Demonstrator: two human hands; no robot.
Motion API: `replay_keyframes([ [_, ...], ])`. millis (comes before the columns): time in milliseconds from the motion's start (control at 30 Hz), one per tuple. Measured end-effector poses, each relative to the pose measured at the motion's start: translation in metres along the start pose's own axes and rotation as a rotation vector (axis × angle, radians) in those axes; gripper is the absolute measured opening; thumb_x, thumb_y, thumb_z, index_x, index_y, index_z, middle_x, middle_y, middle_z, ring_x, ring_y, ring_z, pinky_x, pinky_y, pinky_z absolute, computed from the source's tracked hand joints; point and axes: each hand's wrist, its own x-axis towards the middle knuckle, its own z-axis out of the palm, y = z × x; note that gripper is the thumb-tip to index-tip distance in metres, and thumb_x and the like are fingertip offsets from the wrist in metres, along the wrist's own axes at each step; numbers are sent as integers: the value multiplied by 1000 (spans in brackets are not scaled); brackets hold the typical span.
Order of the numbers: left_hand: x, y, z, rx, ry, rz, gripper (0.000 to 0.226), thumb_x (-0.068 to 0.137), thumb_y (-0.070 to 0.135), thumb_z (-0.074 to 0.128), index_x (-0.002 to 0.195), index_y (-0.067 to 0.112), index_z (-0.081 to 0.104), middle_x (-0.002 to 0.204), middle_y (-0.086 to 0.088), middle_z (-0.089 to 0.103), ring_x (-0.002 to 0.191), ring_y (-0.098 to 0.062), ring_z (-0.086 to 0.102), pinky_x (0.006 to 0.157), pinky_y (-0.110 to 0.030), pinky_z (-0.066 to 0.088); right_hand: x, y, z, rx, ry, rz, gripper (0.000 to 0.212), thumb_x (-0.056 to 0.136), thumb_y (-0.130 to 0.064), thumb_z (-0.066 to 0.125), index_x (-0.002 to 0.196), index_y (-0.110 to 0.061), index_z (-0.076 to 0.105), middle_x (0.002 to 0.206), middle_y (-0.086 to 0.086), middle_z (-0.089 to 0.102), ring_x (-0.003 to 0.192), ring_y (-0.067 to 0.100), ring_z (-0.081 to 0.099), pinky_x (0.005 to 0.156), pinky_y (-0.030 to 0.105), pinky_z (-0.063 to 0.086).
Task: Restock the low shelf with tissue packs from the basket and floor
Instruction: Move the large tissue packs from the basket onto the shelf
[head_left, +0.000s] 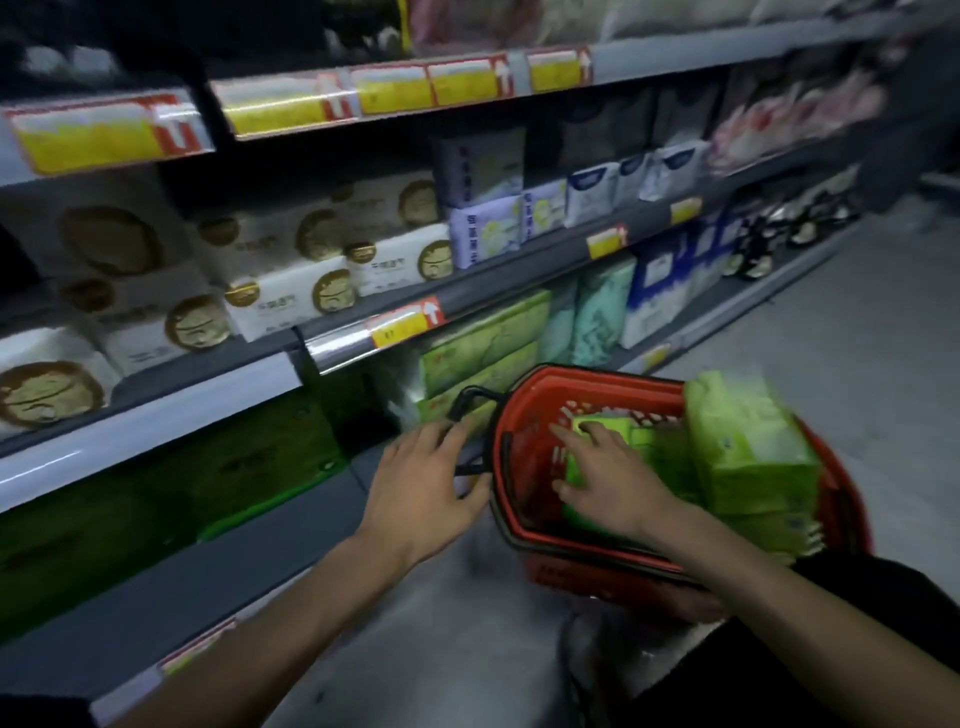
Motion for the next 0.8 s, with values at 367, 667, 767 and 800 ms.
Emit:
replay_keyframes([
  [367,108,168,68,-82,-203,259,84,85,76,46,157,37,32,146,-1,52,136,-27,49,107,-47,46,-6,112,37,85,-43,152,54,88,-34,60,138,-15,56,131,17,58,125,37,53,103,39,47],
  [667,169,280,103,-434,-554,-84,120,71,93,52,165,29,13,167,-16,25,148,-42,36,117,-55,38,-6,131,46,343,4,118,73,77,-48,48,144,-18,49,141,17,59,126,39,57,102,46,51],
  [767,183,304,117,-474,-607,-240,131,68,91,61,163,11,18,163,-16,34,147,-39,38,118,-49,38,-10,137,47,367,-6,127,69,79,-43,51,144,-18,49,140,20,59,126,42,56,101,49,50],
  [800,186,311,123,-454,-620,-268,132,69,89,64,161,6,18,162,-17,35,147,-38,36,118,-48,37,-11,139,49,375,-17,134,67,81,-41,53,142,-17,52,137,21,61,124,43,57,99,49,51],
])
